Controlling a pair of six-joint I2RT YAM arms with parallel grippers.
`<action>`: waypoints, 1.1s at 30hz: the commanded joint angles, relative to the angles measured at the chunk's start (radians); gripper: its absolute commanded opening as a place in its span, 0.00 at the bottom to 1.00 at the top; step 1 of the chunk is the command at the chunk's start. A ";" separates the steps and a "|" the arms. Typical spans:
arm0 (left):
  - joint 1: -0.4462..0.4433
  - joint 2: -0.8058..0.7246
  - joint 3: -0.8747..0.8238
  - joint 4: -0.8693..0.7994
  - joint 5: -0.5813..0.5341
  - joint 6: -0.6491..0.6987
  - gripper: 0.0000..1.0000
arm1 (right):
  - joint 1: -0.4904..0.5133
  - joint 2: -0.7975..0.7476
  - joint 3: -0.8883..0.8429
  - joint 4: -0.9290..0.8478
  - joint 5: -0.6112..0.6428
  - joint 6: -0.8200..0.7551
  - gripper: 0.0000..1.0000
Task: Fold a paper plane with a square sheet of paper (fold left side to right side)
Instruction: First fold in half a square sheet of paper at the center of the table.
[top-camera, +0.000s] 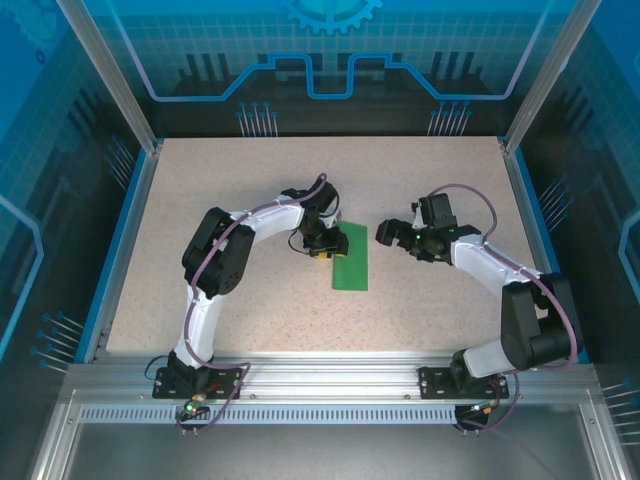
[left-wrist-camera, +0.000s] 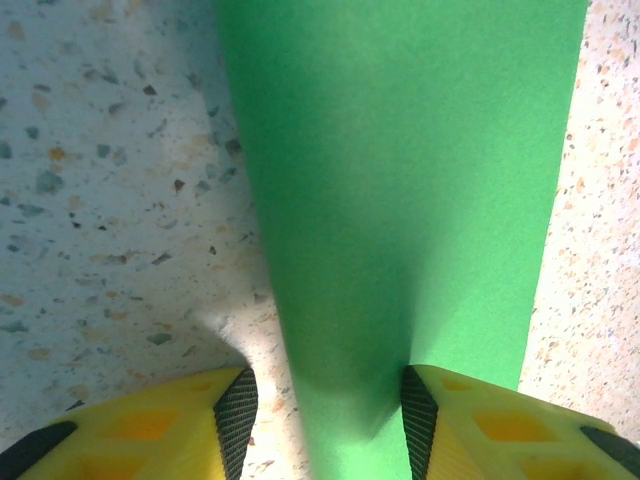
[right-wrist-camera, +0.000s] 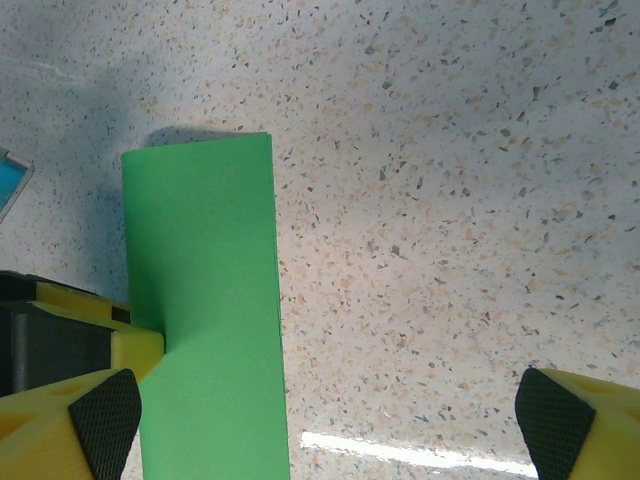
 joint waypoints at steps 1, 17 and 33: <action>-0.042 0.085 -0.008 -0.017 -0.003 0.023 0.47 | -0.015 -0.018 -0.008 -0.004 -0.014 0.002 1.00; -0.045 0.090 0.000 -0.027 -0.010 0.026 0.48 | -0.015 0.008 -0.010 0.018 -0.069 0.003 0.99; -0.046 0.090 -0.001 -0.028 -0.017 0.025 0.48 | 0.024 0.093 0.009 0.061 -0.184 0.015 0.79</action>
